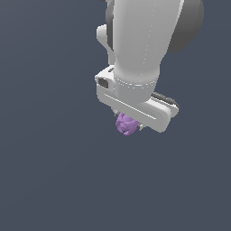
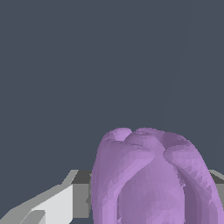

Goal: Pick up the object and move it to a goal position.

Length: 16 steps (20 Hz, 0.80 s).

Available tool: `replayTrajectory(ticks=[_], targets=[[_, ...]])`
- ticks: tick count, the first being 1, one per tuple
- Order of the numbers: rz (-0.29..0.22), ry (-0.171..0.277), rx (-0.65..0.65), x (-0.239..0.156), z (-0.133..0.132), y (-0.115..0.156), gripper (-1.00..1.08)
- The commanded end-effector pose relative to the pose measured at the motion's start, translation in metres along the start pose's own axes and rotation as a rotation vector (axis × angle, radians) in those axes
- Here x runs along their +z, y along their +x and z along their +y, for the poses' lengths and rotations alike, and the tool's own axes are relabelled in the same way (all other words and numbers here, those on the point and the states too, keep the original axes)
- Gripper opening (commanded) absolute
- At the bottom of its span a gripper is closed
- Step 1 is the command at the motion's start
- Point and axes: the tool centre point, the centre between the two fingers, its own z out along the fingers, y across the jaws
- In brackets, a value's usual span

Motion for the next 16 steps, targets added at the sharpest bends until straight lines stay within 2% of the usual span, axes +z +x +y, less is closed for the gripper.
replayTrajectory(ticks=[1, 8, 16], targets=[[-0.001, -0.001, 0.000, -0.019, -0.006, 0.000, -1.00], [-0.001, -0.001, 0.000, -0.060, -0.019, 0.001, -1.00], [-0.002, 0.000, -0.001, -0.083, -0.027, 0.002, -1.00]])
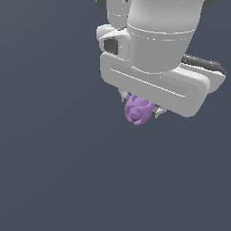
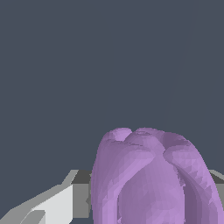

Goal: Pick up the object and move it to a goal position.

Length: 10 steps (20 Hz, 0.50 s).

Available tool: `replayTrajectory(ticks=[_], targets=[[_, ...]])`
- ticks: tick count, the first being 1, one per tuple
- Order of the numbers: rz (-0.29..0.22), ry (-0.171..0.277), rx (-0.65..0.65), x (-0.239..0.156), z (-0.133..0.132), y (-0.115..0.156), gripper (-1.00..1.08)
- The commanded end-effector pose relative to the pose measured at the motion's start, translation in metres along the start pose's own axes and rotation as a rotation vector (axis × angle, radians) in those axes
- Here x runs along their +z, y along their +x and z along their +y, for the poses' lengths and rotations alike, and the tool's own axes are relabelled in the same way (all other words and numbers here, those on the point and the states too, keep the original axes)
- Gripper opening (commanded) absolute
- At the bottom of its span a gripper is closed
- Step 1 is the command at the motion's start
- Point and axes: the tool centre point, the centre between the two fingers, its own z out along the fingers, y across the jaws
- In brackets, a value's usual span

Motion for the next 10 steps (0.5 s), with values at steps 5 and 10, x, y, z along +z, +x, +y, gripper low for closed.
replayTrajectory(ticks=[5, 10], targets=[[0.000, 0.000, 0.000, -0.0094, -0.0033, 0.0007, -1.00], [0.000, 0.000, 0.000, -0.0112, -0.0040, 0.0009, -1.00]])
